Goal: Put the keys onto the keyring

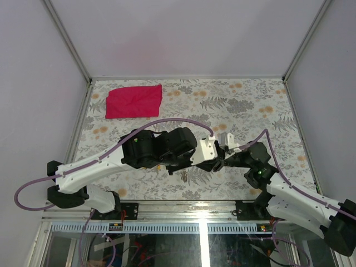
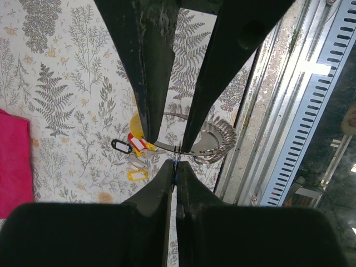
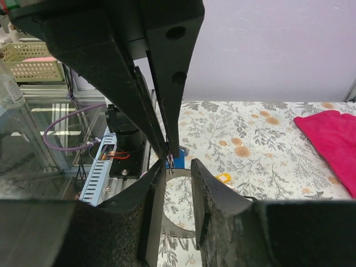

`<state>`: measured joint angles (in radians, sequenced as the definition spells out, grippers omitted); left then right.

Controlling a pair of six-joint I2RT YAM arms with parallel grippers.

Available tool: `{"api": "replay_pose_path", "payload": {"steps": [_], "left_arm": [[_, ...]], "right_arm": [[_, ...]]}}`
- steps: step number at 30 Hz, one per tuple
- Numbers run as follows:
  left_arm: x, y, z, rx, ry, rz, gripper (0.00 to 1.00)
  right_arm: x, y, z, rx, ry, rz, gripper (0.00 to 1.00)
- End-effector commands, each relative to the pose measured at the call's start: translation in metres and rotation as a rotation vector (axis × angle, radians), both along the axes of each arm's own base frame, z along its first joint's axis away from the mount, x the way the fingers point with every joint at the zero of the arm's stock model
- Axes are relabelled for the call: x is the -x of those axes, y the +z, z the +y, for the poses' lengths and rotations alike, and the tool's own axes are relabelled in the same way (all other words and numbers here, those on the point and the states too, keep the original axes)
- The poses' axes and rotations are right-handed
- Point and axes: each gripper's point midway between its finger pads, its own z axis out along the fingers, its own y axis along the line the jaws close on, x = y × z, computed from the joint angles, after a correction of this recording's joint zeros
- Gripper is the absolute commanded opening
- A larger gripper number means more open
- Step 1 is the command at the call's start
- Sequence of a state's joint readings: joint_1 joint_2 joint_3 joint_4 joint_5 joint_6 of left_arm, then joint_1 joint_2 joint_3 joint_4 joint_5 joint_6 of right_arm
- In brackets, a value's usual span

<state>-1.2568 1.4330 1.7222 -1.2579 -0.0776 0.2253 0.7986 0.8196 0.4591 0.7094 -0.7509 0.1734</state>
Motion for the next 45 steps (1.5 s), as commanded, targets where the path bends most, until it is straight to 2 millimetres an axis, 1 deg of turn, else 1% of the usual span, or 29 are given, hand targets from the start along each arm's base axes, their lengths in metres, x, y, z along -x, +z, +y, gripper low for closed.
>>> {"api": "replay_pose_path", "payload": {"steps": [1, 11, 23, 32, 39, 42, 45], "left_arm": [[0.001, 0.012, -0.003, 0.032, -0.029, -0.021, 0.00], [0.003, 0.016, -0.002, 0.049, -0.035, -0.024, 0.00], [0.002, 0.017, -0.002, 0.055, -0.037, -0.028, 0.00], [0.003, 0.016, -0.002, 0.054, -0.040, -0.026, 0.00], [0.003, 0.017, -0.002, 0.067, -0.042, -0.030, 0.00], [0.004, 0.023, -0.003, 0.102, -0.040, -0.039, 0.08], [0.006, 0.034, -0.003, 0.175, -0.040, -0.049, 0.16]], "right_arm": [[-0.002, 0.022, 0.003, -0.080, -0.012, -0.054, 0.30], [0.000, 0.015, 0.010, -0.062, 0.018, -0.038, 0.30], [0.002, 0.009, 0.016, -0.048, 0.040, -0.023, 0.24], [0.005, 0.016, 0.015, -0.071, 0.050, -0.039, 0.15], [0.011, 0.023, 0.012, -0.086, 0.063, -0.058, 0.01], [0.013, 0.028, 0.008, -0.095, 0.060, -0.068, 0.00], [0.015, 0.035, 0.004, -0.112, 0.047, -0.083, 0.00]]}}
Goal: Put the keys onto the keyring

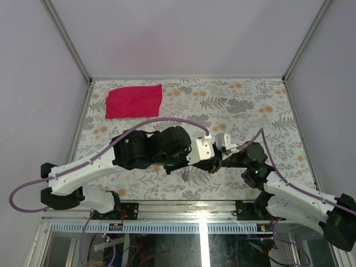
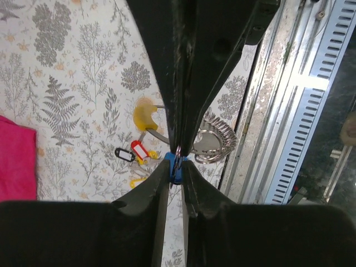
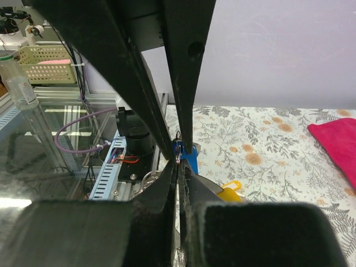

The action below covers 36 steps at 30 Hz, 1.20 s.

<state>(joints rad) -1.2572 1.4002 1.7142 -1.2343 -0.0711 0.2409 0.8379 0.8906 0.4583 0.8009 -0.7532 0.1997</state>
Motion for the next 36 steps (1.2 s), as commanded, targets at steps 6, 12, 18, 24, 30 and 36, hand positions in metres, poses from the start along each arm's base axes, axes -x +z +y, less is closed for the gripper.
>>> {"api": "replay_pose_path", "payload": {"steps": [6, 12, 18, 24, 30, 36], "left_arm": [[0.015, 0.050, -0.005, 0.344, -0.027, -0.028, 0.27], [0.023, 0.072, -0.005, 0.544, -0.027, -0.035, 0.29], [0.031, 0.089, -0.006, 0.683, -0.068, -0.042, 0.31], [0.037, 0.087, -0.010, 0.694, -0.108, -0.031, 0.32], [0.036, 0.074, -0.015, 0.645, -0.112, -0.012, 0.29], [0.038, 0.069, -0.016, 0.619, -0.119, 0.003, 0.24]], "right_arm": [[0.017, 0.050, -0.015, -0.110, 0.011, -0.114, 0.00], [0.023, 0.062, -0.020, -0.123, 0.020, -0.129, 0.00], [0.027, 0.071, -0.023, -0.139, 0.028, -0.140, 0.00], [0.029, 0.076, -0.023, -0.145, 0.038, -0.146, 0.00], [0.032, 0.082, -0.025, -0.163, 0.047, -0.154, 0.00], [0.033, 0.086, -0.027, -0.175, 0.048, -0.162, 0.00]]}}
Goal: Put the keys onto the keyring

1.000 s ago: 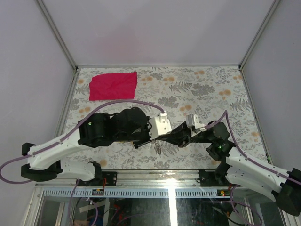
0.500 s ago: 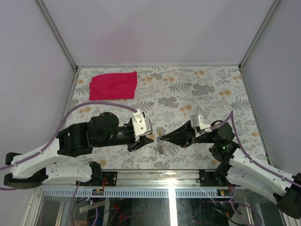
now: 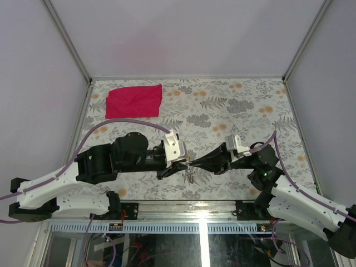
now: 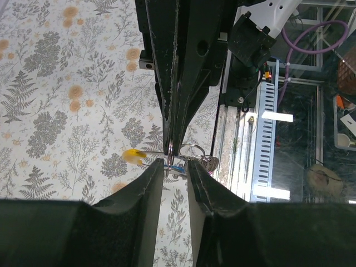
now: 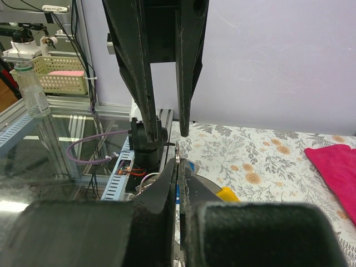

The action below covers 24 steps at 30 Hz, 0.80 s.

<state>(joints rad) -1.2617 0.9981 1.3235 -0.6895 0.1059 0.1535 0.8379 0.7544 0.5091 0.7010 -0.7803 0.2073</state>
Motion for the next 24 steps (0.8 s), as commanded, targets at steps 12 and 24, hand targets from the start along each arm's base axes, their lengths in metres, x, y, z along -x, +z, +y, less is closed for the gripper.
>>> {"api": "replay_pose_path", "payload": {"steps": [12, 24], "left_arm": [[0.0011, 0.0032, -0.0024, 0.001, -0.011, -0.007, 0.20], [0.0007, 0.0044, -0.0033, -0.004, -0.013, -0.009, 0.00]], "right_arm": [[0.0141, 0.0510, -0.0107, -0.136, 0.019, -0.114, 0.00], [0.0144, 0.0527, -0.0109, -0.143, 0.021, -0.116, 0.00]]}}
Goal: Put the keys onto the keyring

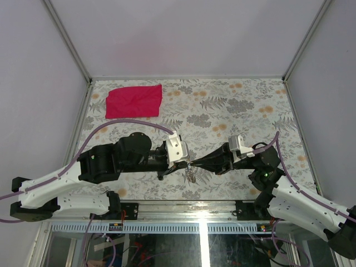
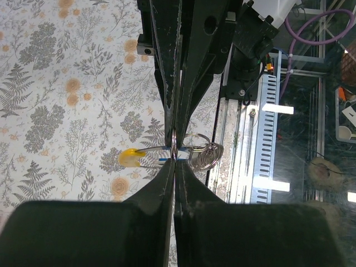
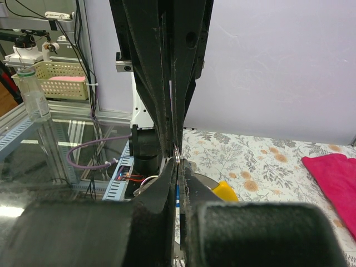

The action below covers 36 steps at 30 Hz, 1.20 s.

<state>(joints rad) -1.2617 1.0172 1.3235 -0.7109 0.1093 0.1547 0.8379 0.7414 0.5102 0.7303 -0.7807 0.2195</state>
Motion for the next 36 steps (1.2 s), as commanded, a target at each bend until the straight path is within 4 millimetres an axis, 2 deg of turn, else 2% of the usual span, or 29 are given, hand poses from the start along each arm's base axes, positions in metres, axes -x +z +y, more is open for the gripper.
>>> {"api": "replay_pose_path", "payload": {"steps": [1, 20, 29, 36], "left_arm": [[0.000, 0.014, -0.001, 0.034, -0.008, -0.023, 0.00], [-0.002, 0.014, 0.000, 0.025, 0.007, -0.027, 0.00], [-0.002, 0.013, -0.003, 0.020, -0.002, -0.023, 0.00], [0.000, 0.013, -0.009, 0.024, -0.018, -0.016, 0.00]], "right_arm": [[0.011, 0.044, -0.008, -0.113, 0.015, -0.099, 0.00], [0.017, 0.061, -0.016, -0.168, 0.008, -0.119, 0.00], [0.013, 0.074, -0.019, -0.220, -0.019, -0.108, 0.00], [0.007, 0.076, -0.018, -0.267, -0.031, -0.067, 0.00]]}}
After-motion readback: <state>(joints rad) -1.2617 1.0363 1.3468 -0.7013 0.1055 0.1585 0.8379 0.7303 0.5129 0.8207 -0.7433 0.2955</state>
